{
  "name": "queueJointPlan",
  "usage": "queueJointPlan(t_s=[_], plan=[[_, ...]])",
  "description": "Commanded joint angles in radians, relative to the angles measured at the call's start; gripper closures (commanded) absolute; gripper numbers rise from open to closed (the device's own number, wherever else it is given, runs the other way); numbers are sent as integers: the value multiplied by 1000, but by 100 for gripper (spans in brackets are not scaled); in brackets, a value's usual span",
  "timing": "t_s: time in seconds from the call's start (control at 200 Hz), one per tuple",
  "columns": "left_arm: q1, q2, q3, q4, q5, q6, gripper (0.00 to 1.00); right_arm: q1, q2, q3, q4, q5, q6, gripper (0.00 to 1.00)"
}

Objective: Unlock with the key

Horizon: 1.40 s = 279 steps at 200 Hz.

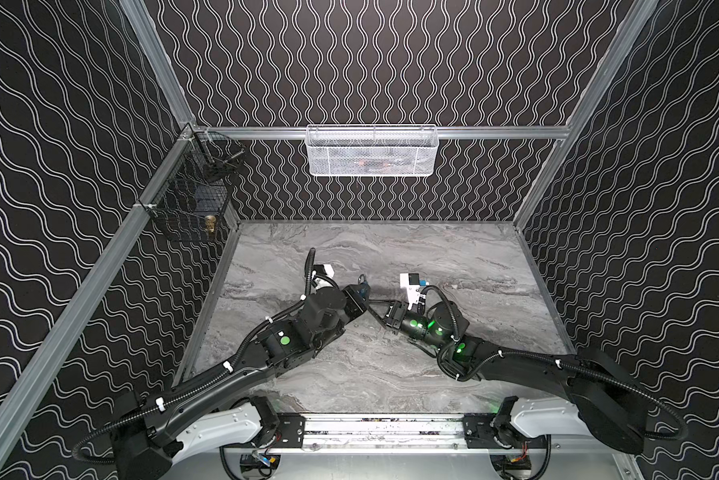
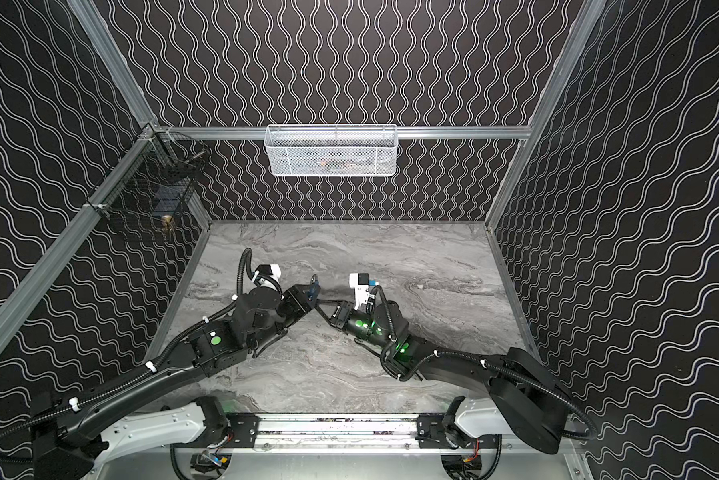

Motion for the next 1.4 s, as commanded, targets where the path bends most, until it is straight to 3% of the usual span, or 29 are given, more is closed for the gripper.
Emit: queueJointPlan(t_s=[0.0, 0.125, 0.29, 0.806, 0.971, 1.171, 1.391], plan=[[-16, -3, -3, 150, 386, -80, 100, -6, 0, 7, 103, -20, 17, 100], [-16, 4, 3, 145, 398, -76, 100, -6, -17, 22, 29, -19, -20, 100], [-16, -24, 19, 69, 333, -44, 100, -5, -64, 43, -122, -9, -98, 100], [-34, -3, -16, 205, 383, -107, 100, -8, -37, 2, 3, -45, 19, 100], [-38, -18, -33, 224, 379, -132, 100, -9, -50, -25, 54, -5, 45, 100], [-39, -11, -27, 205, 382, -125, 100, -11, -26, 4, 66, -40, 32, 100], [-37, -45, 17, 54, 302, -36, 100, -9, -68, 42, -120, -34, -89, 100]])
